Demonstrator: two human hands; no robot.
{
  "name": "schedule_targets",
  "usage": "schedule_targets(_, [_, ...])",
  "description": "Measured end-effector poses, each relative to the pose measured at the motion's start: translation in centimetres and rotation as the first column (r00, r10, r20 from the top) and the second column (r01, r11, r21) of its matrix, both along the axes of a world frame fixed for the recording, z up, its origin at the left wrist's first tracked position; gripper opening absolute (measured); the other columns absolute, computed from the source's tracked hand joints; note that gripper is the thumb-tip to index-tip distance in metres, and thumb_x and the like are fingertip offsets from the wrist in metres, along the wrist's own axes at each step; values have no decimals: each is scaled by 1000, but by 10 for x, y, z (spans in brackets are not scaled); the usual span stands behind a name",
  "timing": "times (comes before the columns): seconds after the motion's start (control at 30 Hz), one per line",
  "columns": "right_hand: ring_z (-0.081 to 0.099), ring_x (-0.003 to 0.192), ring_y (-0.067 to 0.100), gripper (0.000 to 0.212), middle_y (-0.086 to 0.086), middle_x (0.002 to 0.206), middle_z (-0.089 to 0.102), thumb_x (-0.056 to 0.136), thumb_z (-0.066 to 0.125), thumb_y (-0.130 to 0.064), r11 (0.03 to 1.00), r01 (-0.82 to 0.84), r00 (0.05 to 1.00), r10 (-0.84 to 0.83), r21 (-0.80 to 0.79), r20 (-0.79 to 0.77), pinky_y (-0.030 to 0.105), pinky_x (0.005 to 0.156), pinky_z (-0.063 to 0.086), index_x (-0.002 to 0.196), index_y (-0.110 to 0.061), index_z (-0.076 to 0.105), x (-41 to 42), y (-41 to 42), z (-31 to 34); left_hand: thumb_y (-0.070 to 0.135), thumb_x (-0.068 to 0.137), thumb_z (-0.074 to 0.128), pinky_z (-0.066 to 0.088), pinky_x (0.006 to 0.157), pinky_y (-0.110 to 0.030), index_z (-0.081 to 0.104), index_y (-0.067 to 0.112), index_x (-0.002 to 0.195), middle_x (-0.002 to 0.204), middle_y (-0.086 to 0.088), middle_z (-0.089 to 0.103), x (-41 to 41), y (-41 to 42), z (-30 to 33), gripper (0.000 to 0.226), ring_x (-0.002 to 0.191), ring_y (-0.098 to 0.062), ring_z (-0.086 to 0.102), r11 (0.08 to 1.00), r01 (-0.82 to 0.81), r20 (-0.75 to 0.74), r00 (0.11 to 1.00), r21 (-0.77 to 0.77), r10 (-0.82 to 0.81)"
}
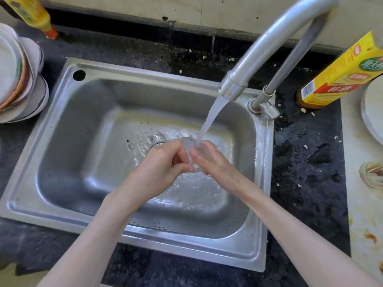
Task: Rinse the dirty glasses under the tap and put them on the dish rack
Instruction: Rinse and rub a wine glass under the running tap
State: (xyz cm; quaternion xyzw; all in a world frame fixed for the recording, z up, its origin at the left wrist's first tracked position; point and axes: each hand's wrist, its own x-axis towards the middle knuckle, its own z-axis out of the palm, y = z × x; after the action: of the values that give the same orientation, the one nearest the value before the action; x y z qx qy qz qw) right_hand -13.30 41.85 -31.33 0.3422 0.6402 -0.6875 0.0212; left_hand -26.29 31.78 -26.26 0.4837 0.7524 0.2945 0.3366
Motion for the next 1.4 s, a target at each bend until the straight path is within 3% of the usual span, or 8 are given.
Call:
schedule_targets(0.27, [26, 42, 13, 88, 6, 51, 40, 87, 8, -73, 969, -108, 993, 116, -221, 24, 20, 40, 16, 90, -1, 57, -3, 5, 2, 21, 77, 70, 47, 78, -35, 68, 29, 78, 80, 8, 61, -2, -2, -4, 8, 79, -12, 58, 953, 292, -75, 951, -86, -298])
schedule_targets(0.5, [46, 51, -7, 42, -18, 70, 46, 85, 33, -54, 996, 53, 995, -59, -74, -83, 12, 53, 34, 101, -20, 53, -1, -6, 11, 56, 73, 64, 36, 62, -18, 46, 30, 62, 63, 16, 50, -7, 5, 1, 34, 65, -1, 48, 986, 151, -192, 972, 75, -134])
schedule_targets(0.7, [18, 36, 7, 76, -8, 40, 29, 92, 2, -61, 945, -67, 997, 72, -321, 2, 22, 41, 11, 52, -35, 61, -4, 4, 14, 21, 79, 71, 42, 79, -23, 70, 30, 84, 89, 16, 62, -11, -1, 5, 11, 86, -4, 57, 920, 376, -152, 909, -106, -389])
schedule_targets(0.87, [28, 46, 14, 78, 1, 52, 45, 90, 11, -67, 967, -48, 996, 29, -250, -81, 28, 47, 20, 80, -5, 58, 0, 4, 3, 36, 65, 78, 28, 74, -4, 57, 28, 62, 61, 21, 48, -9, 5, 3, 23, 75, 10, 44, 975, 212, -185, 963, 71, -196])
schedule_targets(0.93, [36, 50, 8, 64, -3, 61, 53, 91, 18, -64, 987, -8, 998, -3, -159, -68, 21, 50, 27, 89, -16, 62, 1, 0, 1, 50, 63, 71, 29, 74, -8, 48, 33, 64, 62, 21, 48, -9, 3, -6, 29, 75, 9, 44, 982, 122, -201, 975, 145, -91])
schedule_targets(1.1, [26, 40, 4, 70, -7, 51, 38, 86, 11, -71, 747, 52, 995, -95, -663, -30, 21, 47, 17, 105, -22, 57, 3, -9, 3, 52, 75, 55, 36, 79, -12, 47, 34, 73, 83, 12, 49, -4, -3, -33, 19, 86, 0, 46, 968, -138, 64, 990, 210, 127])
schedule_targets(1.23, [23, 30, 5, 85, -5, 42, 30, 82, 10, -80, 531, 121, 992, -92, -839, 85, 17, 36, 21, 84, -8, 55, -5, -8, 6, 46, 83, 61, 46, 61, -16, 46, 17, 89, 82, 4, 58, 12, -1, -34, 33, 67, -2, 54, 951, -309, 584, 774, 12, 244])
schedule_targets(1.4, [34, 38, 10, 85, -2, 46, 37, 89, 2, -69, 645, 147, 989, -118, -750, 92, 22, 44, 31, 94, -13, 66, -1, -6, 12, 27, 93, 47, 42, 50, -16, 39, 13, 92, 60, 8, 60, 23, 15, -36, 16, 51, -5, 51, 907, -418, 651, 672, -61, 353])
